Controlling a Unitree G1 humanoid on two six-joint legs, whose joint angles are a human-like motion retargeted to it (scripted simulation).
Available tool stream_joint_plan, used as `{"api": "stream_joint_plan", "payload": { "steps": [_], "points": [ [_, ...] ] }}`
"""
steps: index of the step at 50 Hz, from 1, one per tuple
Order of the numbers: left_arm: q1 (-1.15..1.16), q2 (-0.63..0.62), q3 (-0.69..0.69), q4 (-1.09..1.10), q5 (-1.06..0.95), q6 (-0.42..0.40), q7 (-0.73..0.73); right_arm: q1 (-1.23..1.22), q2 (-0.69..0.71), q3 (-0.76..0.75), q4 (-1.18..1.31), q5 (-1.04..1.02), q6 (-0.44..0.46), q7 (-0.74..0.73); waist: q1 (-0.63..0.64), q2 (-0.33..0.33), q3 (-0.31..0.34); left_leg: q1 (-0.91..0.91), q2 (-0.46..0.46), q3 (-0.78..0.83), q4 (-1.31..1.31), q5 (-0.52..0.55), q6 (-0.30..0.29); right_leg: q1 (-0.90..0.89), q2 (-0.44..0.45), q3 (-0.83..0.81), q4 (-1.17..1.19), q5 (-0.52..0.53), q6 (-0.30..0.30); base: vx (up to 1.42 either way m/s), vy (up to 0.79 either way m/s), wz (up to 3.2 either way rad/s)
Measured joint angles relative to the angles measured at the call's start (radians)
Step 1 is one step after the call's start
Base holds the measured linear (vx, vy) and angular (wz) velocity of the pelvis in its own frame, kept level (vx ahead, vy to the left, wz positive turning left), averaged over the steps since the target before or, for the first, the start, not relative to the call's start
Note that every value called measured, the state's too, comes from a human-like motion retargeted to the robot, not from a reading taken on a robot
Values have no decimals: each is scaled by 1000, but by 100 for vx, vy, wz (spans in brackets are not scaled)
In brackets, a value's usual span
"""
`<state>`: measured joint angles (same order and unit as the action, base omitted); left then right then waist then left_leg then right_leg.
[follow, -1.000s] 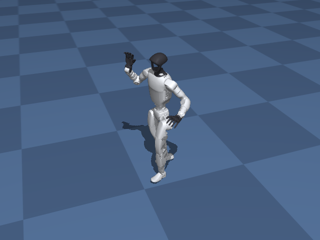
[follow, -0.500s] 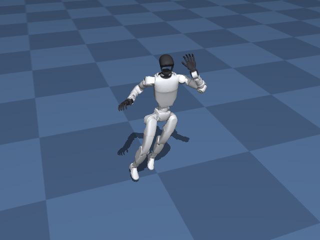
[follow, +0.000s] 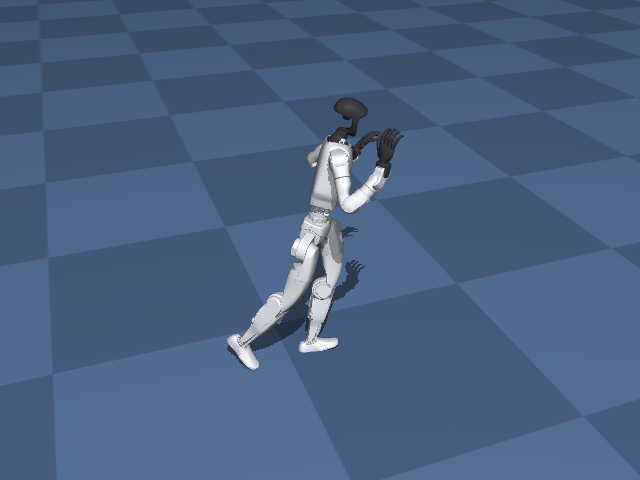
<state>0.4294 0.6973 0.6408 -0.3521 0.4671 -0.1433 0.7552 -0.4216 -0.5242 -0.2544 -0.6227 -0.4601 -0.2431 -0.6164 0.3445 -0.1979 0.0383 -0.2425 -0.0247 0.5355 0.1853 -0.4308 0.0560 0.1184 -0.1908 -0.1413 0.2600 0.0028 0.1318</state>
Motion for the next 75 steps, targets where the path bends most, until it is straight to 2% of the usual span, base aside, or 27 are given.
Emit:
{"api": "stream_joint_plan", "payload": {
  "steps": [3,7,10,15,18,21,23,25,28,30,32,35,40,42,45,48,50,52,55,58,60,63,65,67,70,72,75],
  "points": [
    [-172,-15,-51,-55,64,-3,-11,-110,-92,15,-6,-52,1,9,-78,75,6,69,-2,-86,29,-74,14,35,42,11,181,-54,-12,70,25,251],
    [-550,-107,-229,-87,181,49,-72,-161,-172,-65,12,-96,31,-7,-209,93,51,78,-48,-244,216,-284,98,-127,-85,-59,674,-264,-59,64,14,241],
    [-790,-183,-339,-71,229,113,-88,-63,-211,-176,21,-107,65,-39,-335,110,79,107,-65,-325,277,-341,63,-295,-88,26,871,-385,-72,69,5,185],
    [-1020,-187,-321,-36,287,191,-15,210,-196,-401,103,-129,113,-107,-576,256,84,275,-1,-447,89,-170,-36,-456,-2,-36,655,-459,-87,86,3,139],
    [-1064,-110,-273,3,234,231,38,376,-170,-546,192,-98,169,-175,-690,329,72,330,31,-517,35,26,-78,-461,45,-124,277,-390,-65,98,-10,132],
    [-1048,3,-250,73,129,252,67,445,-121,-600,279,-71,228,-219,-746,337,67,412,16,-586,2,200,-91,-432,84,-131,-46,-324,-45,103,-21,76],
    [-1008,98,-236,135,54,240,79,447,-80,-581,291,-54,234,-244,-745,299,82,465,-16,-610,56,270,-61,-392,103,-77,-125,-280,-53,104,-25,-7],
    [-956,181,-217,190,7,217,70,429,-33,-536,257,-30,200,-254,-711,233,109,451,-58,-588,272,275,-20,-340,99,-5,-90,-261,-88,99,-23,-49],
    [-876,190,-158,186,24,222,45,364,34,-485,170,17,125,-199,-607,192,134,255,0,-464,775,129,17,-338,91,32,117,-426,-143,93,-15,-43],
    [-815,121,-115,140,60,217,15,281,75,-436,139,-11,117,-143,-519,167,131,117,62,-398,1010,20,65,-346,82,42,232,-523,-142,94,-9,-30],
    [-715,50,-69,96,73,195,8,259,57,-425,104,19,96,-139,-423,124,109,-10,97,-349,1102,-48,110,-318,59,47,237,-542,-103,99,-6,-24],
    [-521,-53,-15,36,56,127,7,183,50,-396,48,9,76,-138,-270,39,48,-163,99,-283,1005,-91,133,-246,21,66,126,-461,-37,106,0,-38],
    [-248,-138,5,31,-54,40,25,82,-37,-269,-35,-37,72,-104,-36,-82,0,-123,36,-208,239,6,59,-101,-22,133,-48,-155,40,114,20,-73],
    [-226,-191,-14,20,-73,5,26,60,-78,-228,-61,-56,61,-80,8,-45,20,-51,38,-225,9,26,12,-5,1,138,-66,-85,43,114,36,-31],
    [-294,-258,-79,-15,-32,-31,20,81,-104,-220,-85,-69,22,-47,-20,58,82,33,42,-324,23,37,7,110,34,99,73,-80,-25,108,37,75],
    [-475,-238,-153,-12,65,23,26,152,-56,-267,-71,-66,24,-73,-132,106,131,47,28,-382,279,-151,73,-1,-27,17,547,-243,-91,99,26,112],
    [-617,-207,-182,-6,102,83,44,222,22,-308,-49,-43,36,-103,-214,115,139,65,15,-394,361,-240,78,-132,-53,36,799,-336,-118,99,14,64],
    [-761,-173,-194,-7,126,139,73,316,83,-357,-28,-5,36,-111,-300,126,121,110,15,-397,327,-252,45,-277,-15,85,899,-386,-124,102,10,34],
    [-905,-133,-223,-24,132,166,18,465,72,-437,-2,30,39,-80,-451,194,68,200,49,-414,194,-168,-11,-437,66,61,802,-409,-135,109,7,40],
    [-960,-121,-256,-71,125,174,30,540,18,-536,18,17,78,-145,-610,280,31,281,74,-464,85,35,-63,-455,104,-65,417,-343,-123,118,0,83],
    [-979,-110,-306,-93,117,183,63,538,5,-577,27,27,109,-210,-703,303,20,341,56,-519,39,181,-85,-419,111,-112,103,-271,-86,124,-10,104],
    [-1023,-59,-417,-92,147,148,68,502,20,-566,13,14,123,-271,-757,276,26,460,9,-611,14,318,-83,-388,108,-61,-157,-233,-25,126,-19,39],
    [-1047,-35,-505,-64,170,101,17,467,48,-491,-22,45,65,-254,-725,236,38,511,-26,-618,93,350,-55,-364,101,-1,-164,-220,-37,120,-20,-59],
    [-1039,-35,-553,-20,218,50,-57,406,89,-387,-45,96,-33,-209,-666,200,58,464,-14,-522,340,295,-25,-338,93,31,-48,-294,-85,114,-14,-67],
    [-923,-104,-531,36,233,51,-140,263,106,-327,22,84,5,-105,-598,187,88,282,97,-404,781,119,41,-339,85,24,205,-502,-129,110,-8,-3],
    [-790,-189,-511,83,166,44,-169,167,131,-288,38,103,19,-87,-531,167,77,142,126,-392,933,34,79,-316,68,7,259,-557,-114,111,-10,29],
    [-571,-260,-460,161,54,-4,-167,70,124,-291,20,31,28,-158,-372,97,30,-51,97,-366,912,-26,100,-240,42,6,163,-507,-58,116,-12,-9]
  ]
}}
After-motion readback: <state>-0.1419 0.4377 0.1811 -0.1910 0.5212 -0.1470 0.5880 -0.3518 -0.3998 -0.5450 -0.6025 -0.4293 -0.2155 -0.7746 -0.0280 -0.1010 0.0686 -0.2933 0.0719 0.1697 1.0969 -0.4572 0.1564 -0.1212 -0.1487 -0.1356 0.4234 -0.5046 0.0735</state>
